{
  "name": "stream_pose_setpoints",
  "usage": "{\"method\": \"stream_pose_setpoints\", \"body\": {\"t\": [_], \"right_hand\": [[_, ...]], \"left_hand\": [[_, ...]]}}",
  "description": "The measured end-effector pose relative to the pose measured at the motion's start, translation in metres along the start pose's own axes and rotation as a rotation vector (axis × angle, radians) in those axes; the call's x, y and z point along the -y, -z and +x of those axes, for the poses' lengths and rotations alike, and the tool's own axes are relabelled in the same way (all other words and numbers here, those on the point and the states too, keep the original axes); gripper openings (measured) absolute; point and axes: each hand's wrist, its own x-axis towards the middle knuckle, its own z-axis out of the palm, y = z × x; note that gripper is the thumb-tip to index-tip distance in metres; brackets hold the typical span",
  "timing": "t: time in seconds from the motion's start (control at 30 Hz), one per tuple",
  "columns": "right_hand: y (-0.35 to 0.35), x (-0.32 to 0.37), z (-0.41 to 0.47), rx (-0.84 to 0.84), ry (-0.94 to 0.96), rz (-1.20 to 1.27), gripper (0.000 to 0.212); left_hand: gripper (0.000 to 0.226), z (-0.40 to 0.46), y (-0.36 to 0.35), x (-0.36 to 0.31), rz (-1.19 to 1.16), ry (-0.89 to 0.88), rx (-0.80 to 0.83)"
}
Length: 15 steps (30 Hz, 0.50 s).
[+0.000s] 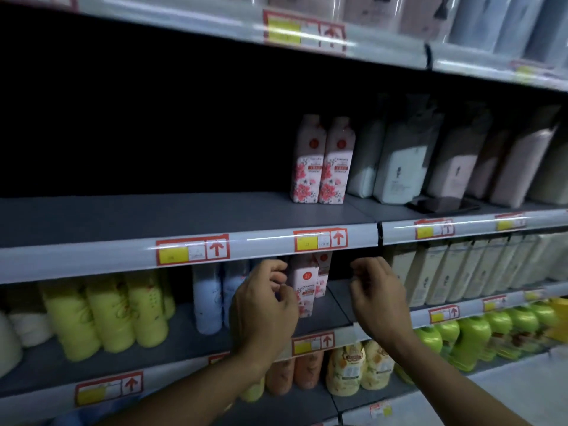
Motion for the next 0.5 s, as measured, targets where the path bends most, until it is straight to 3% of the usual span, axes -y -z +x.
{"method": "stream_pose_setpoints", "body": {"t": [0.17, 0.5], "right_hand": [[0.035, 0.035, 0.011, -0.030, 0.048, 0.004, 0.017], [0.060, 0.066, 0.043, -0.014, -0.026, 0.094, 0.028]], "left_hand": [[0.027, 0.009, 0.042, -0.033, -0.034, -0.148, 0.009], [0.027, 0.052, 0.069, -0.058, 0.045, -0.245, 0.157]]}}
